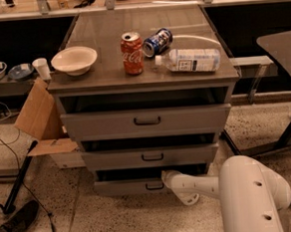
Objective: Open bottom drawer
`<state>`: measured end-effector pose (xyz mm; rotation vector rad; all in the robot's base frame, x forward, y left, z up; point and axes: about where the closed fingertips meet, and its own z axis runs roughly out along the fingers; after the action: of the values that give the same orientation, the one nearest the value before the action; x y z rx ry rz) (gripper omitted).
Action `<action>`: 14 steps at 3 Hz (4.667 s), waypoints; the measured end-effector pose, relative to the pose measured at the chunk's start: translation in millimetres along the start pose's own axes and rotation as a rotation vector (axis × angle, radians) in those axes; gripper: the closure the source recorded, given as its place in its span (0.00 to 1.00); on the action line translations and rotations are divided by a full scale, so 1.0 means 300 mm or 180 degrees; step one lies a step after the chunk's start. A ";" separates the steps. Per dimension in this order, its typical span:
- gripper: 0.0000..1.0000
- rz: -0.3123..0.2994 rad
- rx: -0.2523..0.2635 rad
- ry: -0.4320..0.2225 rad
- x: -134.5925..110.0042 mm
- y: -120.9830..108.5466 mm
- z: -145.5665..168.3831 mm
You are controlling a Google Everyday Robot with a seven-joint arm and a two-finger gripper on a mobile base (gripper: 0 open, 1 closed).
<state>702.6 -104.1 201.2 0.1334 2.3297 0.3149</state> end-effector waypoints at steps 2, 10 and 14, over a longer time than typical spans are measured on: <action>1.00 -0.0059 -0.0007 0.0224 0.071 -0.022 -0.054; 1.00 -0.0410 0.0062 0.1983 0.381 -0.088 -0.138; 1.00 -0.0245 0.0181 0.2318 0.611 -0.251 -0.320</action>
Offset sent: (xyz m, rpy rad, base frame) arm -0.0804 -0.0166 -0.0291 -0.0308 0.2015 0.1056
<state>505.6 -159.7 119.8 -0.0582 3.0561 0.2890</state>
